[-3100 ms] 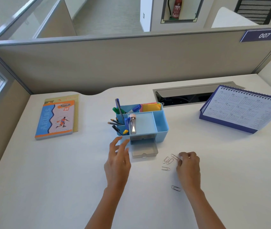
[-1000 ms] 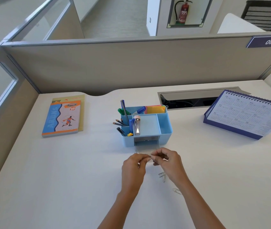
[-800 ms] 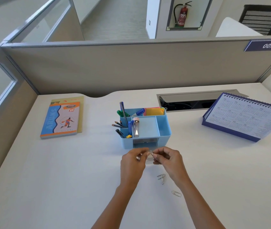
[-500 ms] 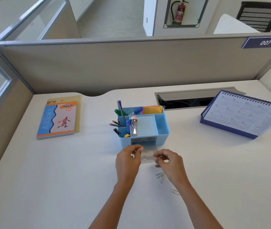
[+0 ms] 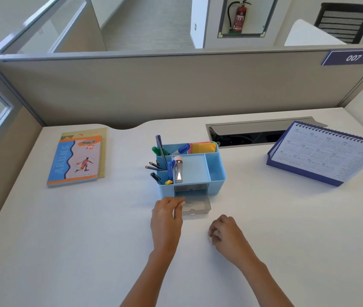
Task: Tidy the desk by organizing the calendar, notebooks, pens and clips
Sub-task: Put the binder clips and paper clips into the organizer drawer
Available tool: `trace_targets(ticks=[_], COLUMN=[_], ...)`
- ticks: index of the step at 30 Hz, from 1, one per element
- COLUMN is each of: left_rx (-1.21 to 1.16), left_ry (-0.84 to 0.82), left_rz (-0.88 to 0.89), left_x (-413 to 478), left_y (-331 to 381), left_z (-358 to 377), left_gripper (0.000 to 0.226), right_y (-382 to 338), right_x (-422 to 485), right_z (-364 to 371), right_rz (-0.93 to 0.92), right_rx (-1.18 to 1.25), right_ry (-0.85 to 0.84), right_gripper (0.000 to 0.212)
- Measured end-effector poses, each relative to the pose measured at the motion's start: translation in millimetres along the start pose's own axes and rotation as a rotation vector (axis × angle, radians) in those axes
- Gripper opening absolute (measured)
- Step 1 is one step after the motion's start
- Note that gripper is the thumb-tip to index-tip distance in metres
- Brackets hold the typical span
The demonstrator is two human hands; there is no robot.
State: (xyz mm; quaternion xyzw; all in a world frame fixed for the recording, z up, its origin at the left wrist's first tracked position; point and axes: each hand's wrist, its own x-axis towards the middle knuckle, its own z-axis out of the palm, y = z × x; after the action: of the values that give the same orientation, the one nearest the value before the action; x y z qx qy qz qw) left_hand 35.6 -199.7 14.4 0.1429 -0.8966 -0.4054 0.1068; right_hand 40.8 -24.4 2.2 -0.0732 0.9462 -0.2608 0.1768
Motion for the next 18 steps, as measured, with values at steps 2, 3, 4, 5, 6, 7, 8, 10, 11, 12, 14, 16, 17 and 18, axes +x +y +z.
trace_targets(ticks=[2,3,4,5,6,7,8,10,11,12,14,16,17,18], left_rx=[-0.025,-0.033,-0.038,-0.045,-0.058,-0.080,-0.114,-0.226,-0.294,-0.350,-0.392,-0.379,-0.362,-0.332], left_ry=[-0.006,-0.019,-0.036,-0.057,-0.078,-0.101,-0.128,-0.179,-0.194,-0.203,-0.200,-0.178,-0.154,-0.128], left_rz=[0.069,0.101,0.124,0.139,0.151,0.158,0.155,0.091,0.027,-0.043,-0.138,-0.166,-0.168,-0.157], left_x=[-8.1,-11.8,-15.3,-18.1,-20.3,-21.7,-22.7,-23.1,-21.9,-20.1,-15.2,-10.7,-8.5,-6.5], left_y=[-1.6,-2.8,-3.5,-4.0,-3.8,-3.5,-2.2,2.2,5.1,8.2,14.3,17.0,17.2,16.2], left_z=[0.8,1.9,3.0,4.5,5.8,6.9,7.6,7.6,7.0,5.8,3.3,1.4,0.3,-0.5], left_gripper=[0.018,0.017,0.016,0.016,0.015,0.015,0.014,0.015,0.015,0.014,0.011,0.010,0.010,0.009], right_y=[-5.3,-8.7,-12.1,-15.2,-18.4,-21.1,-24.1,-30.3,-33.3,-35.7,-39.3,-40.1,-39.2,-37.3], right_x=[2.6,3.5,4.5,5.6,6.2,7.1,8.0,9.0,9.3,9.5,9.9,10.7,10.9,10.0], right_z=[-4.0,-6.0,-7.4,-8.5,-10.0,-11.2,-13.1,-17.6,-19.9,-21.8,-24.7,-23.9,-21.5,-18.7], right_rz=[0.062,0.098,0.130,0.152,0.165,0.173,0.175,0.153,0.137,0.123,0.114,0.148,0.172,0.184], right_rx=[0.178,0.283,0.380,0.463,0.537,0.619,0.711,0.855,0.903,0.938,0.982,0.994,0.951,0.856], right_ry=[0.048,0.085,0.123,0.156,0.176,0.181,0.173,0.145,0.131,0.121,0.122,0.149,0.170,0.189], right_gripper=[0.020,0.018,0.015,0.011,0.009,0.007,0.007,0.009,0.010,0.011,0.012,0.012,0.012,0.011])
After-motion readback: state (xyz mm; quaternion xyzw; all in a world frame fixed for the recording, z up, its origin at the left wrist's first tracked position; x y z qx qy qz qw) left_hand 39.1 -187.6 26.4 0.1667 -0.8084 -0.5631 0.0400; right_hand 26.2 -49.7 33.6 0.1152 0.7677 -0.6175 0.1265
